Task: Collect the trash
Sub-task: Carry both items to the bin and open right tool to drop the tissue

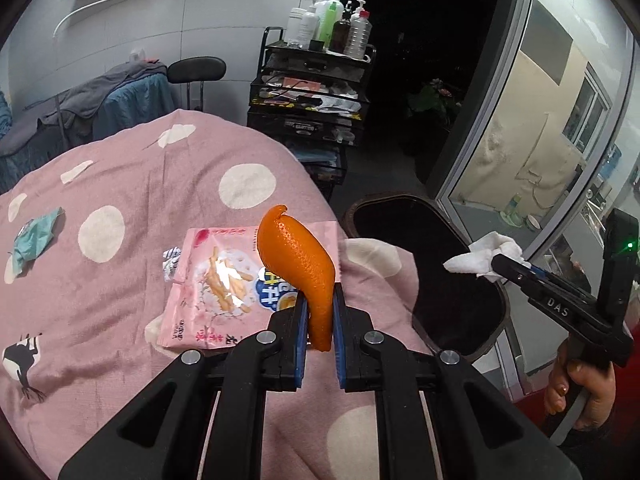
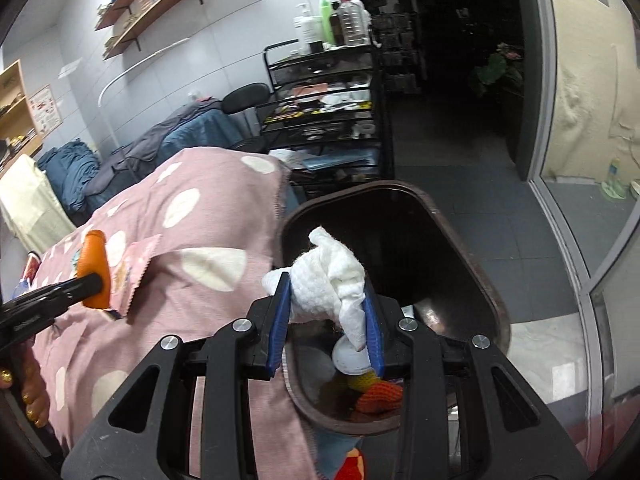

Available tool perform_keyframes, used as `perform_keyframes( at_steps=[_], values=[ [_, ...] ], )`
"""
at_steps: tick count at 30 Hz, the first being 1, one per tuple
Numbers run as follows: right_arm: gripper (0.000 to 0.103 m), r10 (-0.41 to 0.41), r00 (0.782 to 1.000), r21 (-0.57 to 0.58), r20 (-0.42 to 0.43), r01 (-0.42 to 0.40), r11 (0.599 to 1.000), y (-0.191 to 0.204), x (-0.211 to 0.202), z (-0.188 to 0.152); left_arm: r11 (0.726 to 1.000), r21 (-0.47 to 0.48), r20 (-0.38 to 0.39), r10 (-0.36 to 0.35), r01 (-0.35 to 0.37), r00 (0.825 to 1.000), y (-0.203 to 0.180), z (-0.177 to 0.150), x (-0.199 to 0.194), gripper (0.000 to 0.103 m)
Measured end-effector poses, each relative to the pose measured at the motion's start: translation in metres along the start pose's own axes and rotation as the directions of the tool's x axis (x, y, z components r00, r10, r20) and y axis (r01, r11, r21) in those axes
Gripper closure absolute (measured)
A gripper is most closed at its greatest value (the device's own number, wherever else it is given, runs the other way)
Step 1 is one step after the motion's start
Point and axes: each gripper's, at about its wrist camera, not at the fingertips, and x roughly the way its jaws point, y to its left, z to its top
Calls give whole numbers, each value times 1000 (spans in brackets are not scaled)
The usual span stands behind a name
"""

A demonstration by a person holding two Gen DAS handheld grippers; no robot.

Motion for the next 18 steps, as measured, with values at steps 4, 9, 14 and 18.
perform_keyframes(
  at_steps=[4,9,14,18],
  values=[
    [69,-33,999,20,-12,33,999,-16,4,-2,999,24,1,-29,29,1000,-19,0,0,91],
    [69,-56,997,51,-50,59,997,-33,16,-9,996,60,-12,-61,61,998,-42,-2,6,91],
    [64,-78,992,79,-98,86,993,-47,40,-15,992,95,-31,-79,81,996,-63,-5,12,91],
    [24,-87,988,104,-127,100,990,-54,54,-24,987,129,-43,-91,96,995,-79,-9,15,91]
  ],
)
